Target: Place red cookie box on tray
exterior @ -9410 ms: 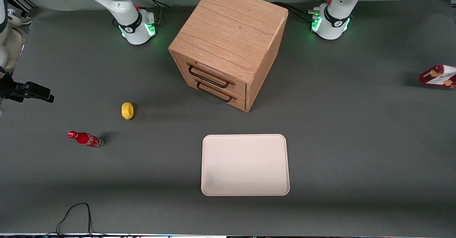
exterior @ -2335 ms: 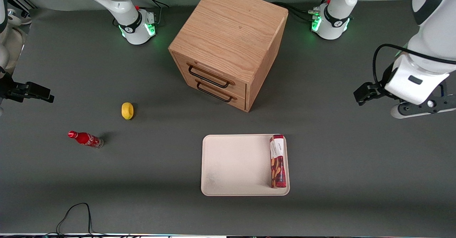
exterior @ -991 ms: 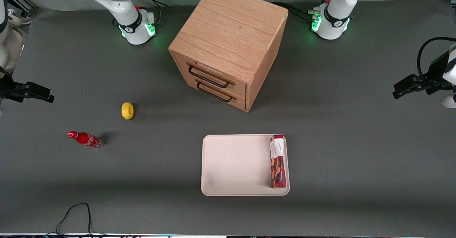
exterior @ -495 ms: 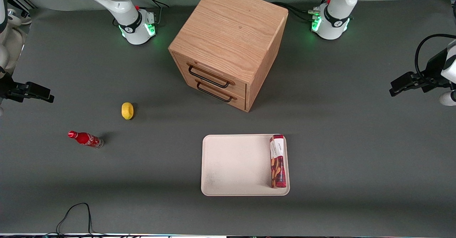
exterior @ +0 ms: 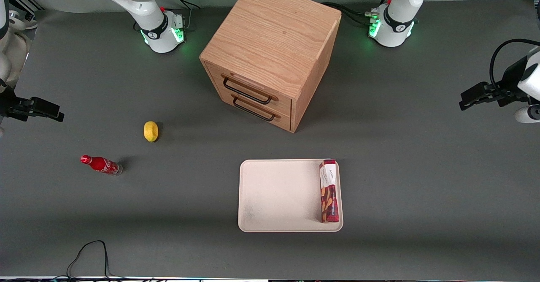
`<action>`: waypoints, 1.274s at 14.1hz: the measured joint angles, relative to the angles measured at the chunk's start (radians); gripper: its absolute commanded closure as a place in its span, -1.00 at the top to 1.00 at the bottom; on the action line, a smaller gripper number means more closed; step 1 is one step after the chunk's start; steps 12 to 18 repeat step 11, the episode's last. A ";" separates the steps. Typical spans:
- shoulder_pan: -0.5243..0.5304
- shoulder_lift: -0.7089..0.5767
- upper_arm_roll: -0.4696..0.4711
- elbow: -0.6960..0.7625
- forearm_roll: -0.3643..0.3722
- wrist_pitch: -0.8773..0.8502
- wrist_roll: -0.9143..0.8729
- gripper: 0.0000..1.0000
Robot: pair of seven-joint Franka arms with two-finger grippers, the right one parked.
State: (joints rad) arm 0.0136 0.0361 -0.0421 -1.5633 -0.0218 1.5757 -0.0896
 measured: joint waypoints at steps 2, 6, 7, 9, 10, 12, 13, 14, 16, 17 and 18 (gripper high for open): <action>0.000 0.000 0.003 0.000 0.002 -0.001 0.020 1.00; 0.000 0.000 0.005 0.000 0.012 -0.005 0.077 1.00; 0.000 0.000 0.005 0.000 0.012 -0.006 0.078 1.00; 0.000 0.000 0.005 0.000 0.012 -0.006 0.078 1.00; 0.000 0.000 0.005 0.000 0.012 -0.006 0.078 1.00; 0.000 0.000 0.006 0.000 0.012 -0.006 0.078 1.00; 0.000 0.000 0.006 0.000 0.012 -0.006 0.078 1.00; 0.000 0.000 0.006 0.000 0.012 -0.006 0.078 1.00; 0.000 0.000 0.006 0.000 0.012 -0.006 0.078 1.00; 0.000 0.000 0.006 0.000 0.012 -0.006 0.078 1.00; 0.000 0.000 0.006 0.000 0.012 -0.006 0.078 1.00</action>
